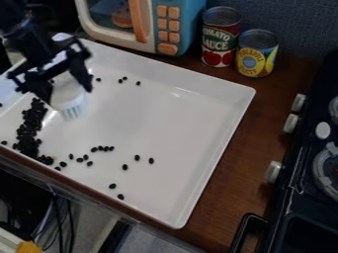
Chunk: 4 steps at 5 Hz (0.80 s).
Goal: Sweep into pile
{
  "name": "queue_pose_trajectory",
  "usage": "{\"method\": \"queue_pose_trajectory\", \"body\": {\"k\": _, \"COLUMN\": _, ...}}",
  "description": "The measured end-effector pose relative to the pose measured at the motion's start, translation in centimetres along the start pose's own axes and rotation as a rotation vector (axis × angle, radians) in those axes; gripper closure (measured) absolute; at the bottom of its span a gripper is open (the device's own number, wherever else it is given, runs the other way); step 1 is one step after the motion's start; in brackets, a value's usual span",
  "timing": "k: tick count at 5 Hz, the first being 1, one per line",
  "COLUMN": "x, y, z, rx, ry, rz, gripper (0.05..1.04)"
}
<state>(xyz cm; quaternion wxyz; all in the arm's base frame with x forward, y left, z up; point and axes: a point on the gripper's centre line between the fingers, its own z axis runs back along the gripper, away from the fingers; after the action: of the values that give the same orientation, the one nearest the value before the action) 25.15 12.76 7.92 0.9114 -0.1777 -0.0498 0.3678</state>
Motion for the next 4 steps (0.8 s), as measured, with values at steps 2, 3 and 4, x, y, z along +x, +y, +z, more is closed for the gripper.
{"method": "queue_pose_trajectory", "body": {"k": 2, "x": -5.3, "y": -4.3, "z": -4.1, "rx": -0.051, "ry": 0.037, "rz": -0.033, "gripper": 0.332}}
{"method": "queue_pose_trajectory", "body": {"k": 3, "x": -6.1, "y": -5.5, "z": -5.4, "rx": -0.057, "ry": 0.011, "rz": -0.040, "gripper": 0.332}}
{"method": "queue_pose_trajectory", "body": {"k": 4, "x": -6.4, "y": -6.1, "z": -6.4, "rx": -0.058, "ry": -0.012, "rz": -0.057, "gripper": 0.332}}
